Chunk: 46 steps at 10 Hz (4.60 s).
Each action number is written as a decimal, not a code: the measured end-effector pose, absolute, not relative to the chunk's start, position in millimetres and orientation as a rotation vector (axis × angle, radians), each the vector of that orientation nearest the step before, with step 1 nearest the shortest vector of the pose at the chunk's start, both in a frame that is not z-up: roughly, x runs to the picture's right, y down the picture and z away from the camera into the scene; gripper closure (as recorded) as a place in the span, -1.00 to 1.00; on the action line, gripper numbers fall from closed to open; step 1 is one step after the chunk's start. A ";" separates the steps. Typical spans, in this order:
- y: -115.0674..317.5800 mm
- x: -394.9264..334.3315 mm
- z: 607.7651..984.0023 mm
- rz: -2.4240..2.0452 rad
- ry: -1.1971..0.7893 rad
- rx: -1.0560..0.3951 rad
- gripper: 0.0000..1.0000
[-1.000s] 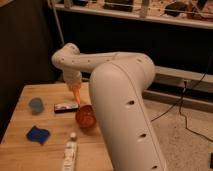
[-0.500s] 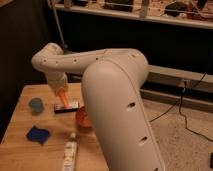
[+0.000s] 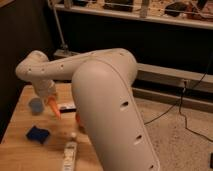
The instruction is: Place the pepper on the white sponge
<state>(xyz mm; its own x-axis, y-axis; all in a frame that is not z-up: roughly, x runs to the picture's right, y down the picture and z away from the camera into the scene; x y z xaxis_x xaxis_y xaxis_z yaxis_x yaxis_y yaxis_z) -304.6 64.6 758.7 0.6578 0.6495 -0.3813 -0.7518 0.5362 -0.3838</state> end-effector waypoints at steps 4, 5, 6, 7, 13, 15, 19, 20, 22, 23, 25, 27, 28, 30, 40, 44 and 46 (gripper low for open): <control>103.3 -326.3 757.7 0.759 0.226 -0.573 1.00; 114.1 -334.9 754.9 0.730 0.225 -0.586 1.00; 122.3 -340.9 752.8 0.710 0.224 -0.597 1.00; 129.5 -350.2 749.9 0.686 0.217 -0.607 1.00; 157.8 -391.3 737.8 0.571 0.145 -0.642 1.00; 161.8 -400.9 740.4 0.551 0.110 -0.652 1.00; 172.2 -405.8 748.7 0.522 0.065 -0.691 1.00; 175.5 -405.3 750.9 0.514 0.059 -0.702 1.00; 180.8 -402.9 754.7 0.501 0.068 -0.714 1.00; 182.9 -400.7 757.0 0.495 0.079 -0.720 1.00; 187.1 -393.6 767.0 0.483 0.124 -0.731 1.00; 189.9 -392.2 777.3 0.476 0.152 -0.743 1.00; 189.7 -393.9 779.4 0.476 0.152 -0.749 1.00; 188.0 -398.1 782.4 0.471 0.139 -0.764 1.00; 199.5 -398.6 781.1 0.403 0.116 -0.837 0.96; 212.4 -397.6 780.5 0.339 0.130 -0.862 0.20; 212.8 -400.5 783.6 0.334 0.128 -0.854 -0.21</control>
<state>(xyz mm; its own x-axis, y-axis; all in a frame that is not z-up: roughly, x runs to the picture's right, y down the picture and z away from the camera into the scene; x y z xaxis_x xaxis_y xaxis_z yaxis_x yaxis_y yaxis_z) -400.5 212.8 783.6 0.9405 0.2375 -0.2429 -0.3390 0.6084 -0.7176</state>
